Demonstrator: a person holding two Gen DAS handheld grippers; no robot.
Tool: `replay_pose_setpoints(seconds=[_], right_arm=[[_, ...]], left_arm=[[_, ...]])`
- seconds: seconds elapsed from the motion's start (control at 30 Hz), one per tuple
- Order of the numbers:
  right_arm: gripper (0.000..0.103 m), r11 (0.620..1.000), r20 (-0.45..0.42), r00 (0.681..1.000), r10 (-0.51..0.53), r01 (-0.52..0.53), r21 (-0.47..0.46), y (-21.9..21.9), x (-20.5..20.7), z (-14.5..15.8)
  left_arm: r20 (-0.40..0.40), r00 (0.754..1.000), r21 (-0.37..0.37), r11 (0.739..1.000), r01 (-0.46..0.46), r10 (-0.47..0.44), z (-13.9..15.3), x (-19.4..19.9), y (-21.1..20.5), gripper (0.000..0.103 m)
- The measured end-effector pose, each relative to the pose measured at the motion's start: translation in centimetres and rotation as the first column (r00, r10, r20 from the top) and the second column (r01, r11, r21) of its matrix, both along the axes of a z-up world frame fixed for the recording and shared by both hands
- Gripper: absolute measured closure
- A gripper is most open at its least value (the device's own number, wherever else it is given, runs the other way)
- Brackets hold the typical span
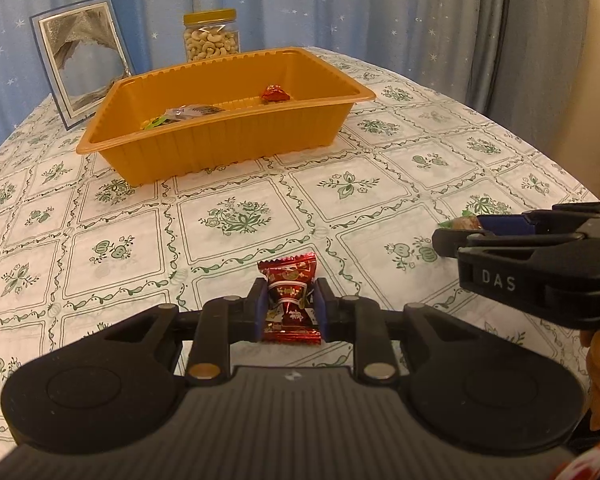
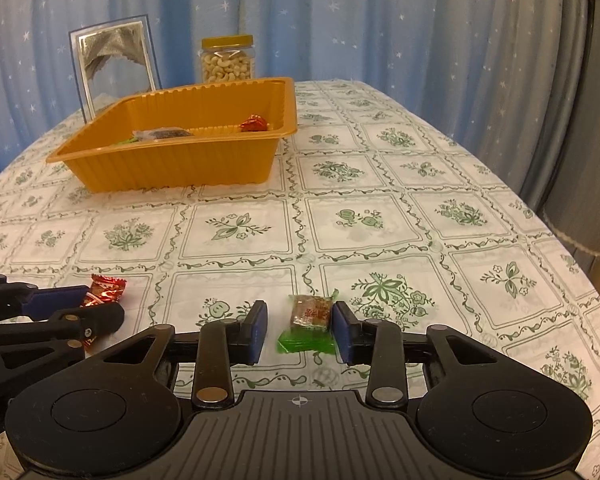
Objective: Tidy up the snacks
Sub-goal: 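Grasp the small clear green packet with the right gripper while the left gripper grasps the red candy, then carry both snacks over the orange tray, lowering them inside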
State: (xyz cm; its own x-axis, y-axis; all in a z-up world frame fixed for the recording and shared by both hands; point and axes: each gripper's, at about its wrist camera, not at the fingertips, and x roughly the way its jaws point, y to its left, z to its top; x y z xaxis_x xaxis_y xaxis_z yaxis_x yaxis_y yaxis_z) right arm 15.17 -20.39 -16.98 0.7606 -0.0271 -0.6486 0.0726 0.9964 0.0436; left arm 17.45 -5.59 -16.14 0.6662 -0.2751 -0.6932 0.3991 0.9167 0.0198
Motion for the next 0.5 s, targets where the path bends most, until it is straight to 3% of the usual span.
replay_pose_setpoints(seconds=[0.03, 0.07, 0.5], right_arm=[[0.069, 1.0, 0.0, 1.0, -0.006, 0.006, 0.002, 0.0, 0.0, 0.0], [0.082, 1.0, -0.001, 1.0, -0.012, 0.012, 0.005, -0.1, 0.1, 0.1], [0.082, 0.997, 0.046, 0.999, 0.02, -0.024, 0.071, -0.2, -2.0, 2.2]], left_arm=[[0.0, 1.0, 0.001, 1.0, -0.005, 0.005, 0.0, -0.1, 0.0, 0.082], [0.001, 1.0, 0.004, 1.0, -0.011, 0.011, 0.1, -0.2, 0.0, 0.082], [-0.019, 0.992, -0.034, 0.991, -0.127, 0.126, 2.3, -2.8, 2.1, 0.083]])
